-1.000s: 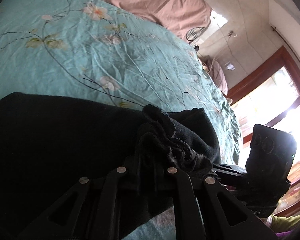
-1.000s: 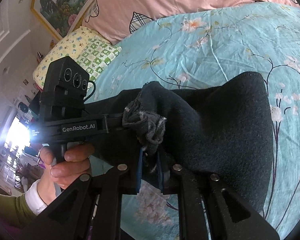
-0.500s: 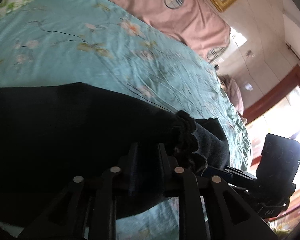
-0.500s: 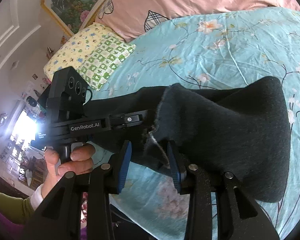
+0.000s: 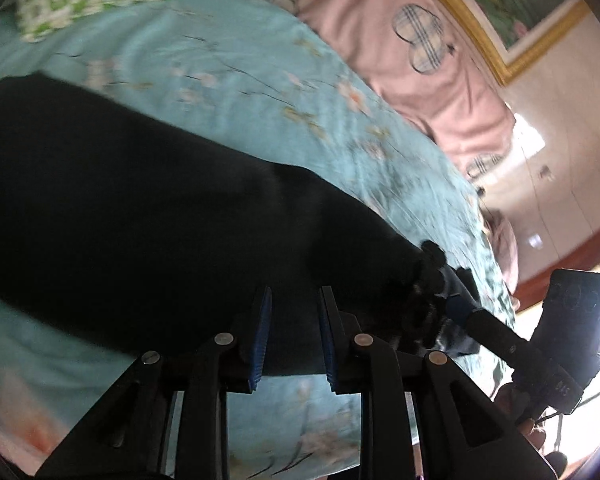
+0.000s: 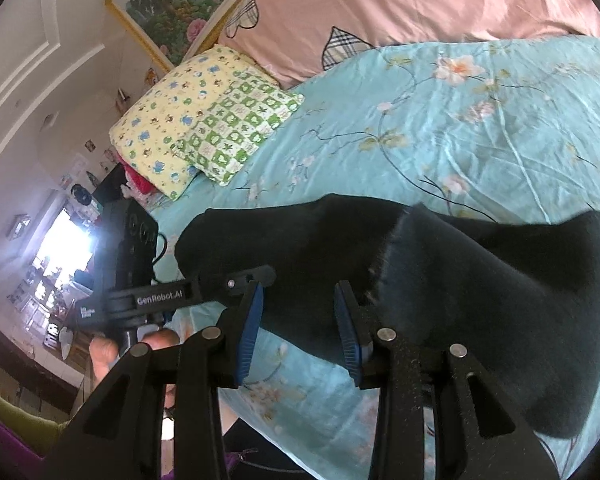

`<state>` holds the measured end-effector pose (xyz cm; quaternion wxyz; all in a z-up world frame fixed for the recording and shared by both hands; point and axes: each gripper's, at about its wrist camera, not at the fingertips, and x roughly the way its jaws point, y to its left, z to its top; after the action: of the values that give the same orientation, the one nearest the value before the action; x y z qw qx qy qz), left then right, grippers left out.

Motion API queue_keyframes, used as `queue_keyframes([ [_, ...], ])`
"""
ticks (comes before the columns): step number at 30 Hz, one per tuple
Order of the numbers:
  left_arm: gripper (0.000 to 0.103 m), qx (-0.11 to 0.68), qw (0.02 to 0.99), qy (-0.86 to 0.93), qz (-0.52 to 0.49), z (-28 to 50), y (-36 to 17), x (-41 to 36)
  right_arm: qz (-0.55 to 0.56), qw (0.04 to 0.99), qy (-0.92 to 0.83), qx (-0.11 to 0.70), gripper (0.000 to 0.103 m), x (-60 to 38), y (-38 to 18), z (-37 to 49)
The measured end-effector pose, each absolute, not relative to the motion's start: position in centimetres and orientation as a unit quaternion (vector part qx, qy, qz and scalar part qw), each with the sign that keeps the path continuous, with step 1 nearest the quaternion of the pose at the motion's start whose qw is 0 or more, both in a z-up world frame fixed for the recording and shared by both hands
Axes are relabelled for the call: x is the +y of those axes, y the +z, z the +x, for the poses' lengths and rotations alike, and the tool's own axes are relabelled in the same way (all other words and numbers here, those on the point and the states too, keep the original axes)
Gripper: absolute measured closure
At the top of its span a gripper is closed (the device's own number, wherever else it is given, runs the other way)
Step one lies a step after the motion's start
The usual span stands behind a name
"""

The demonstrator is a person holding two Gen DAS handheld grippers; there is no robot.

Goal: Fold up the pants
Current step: 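Lower the folded pants onto the bed and open both grippers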

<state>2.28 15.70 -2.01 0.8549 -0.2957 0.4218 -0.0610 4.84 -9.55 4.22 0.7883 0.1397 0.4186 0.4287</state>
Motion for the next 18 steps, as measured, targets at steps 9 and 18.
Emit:
queue_keyframes([
  [9,0.080,0.402,0.853,0.007,-0.331,-1.5,-1.5,19.9,0.114,0.776,0.456,0.420,0.056,-5.5,4.8,5.8],
  [18,0.072,0.382,0.849,0.073,-0.357,-5.3,-1.5,23.1,0.090,0.760,0.487,0.421,0.055,-1.2,5.0,6.4],
])
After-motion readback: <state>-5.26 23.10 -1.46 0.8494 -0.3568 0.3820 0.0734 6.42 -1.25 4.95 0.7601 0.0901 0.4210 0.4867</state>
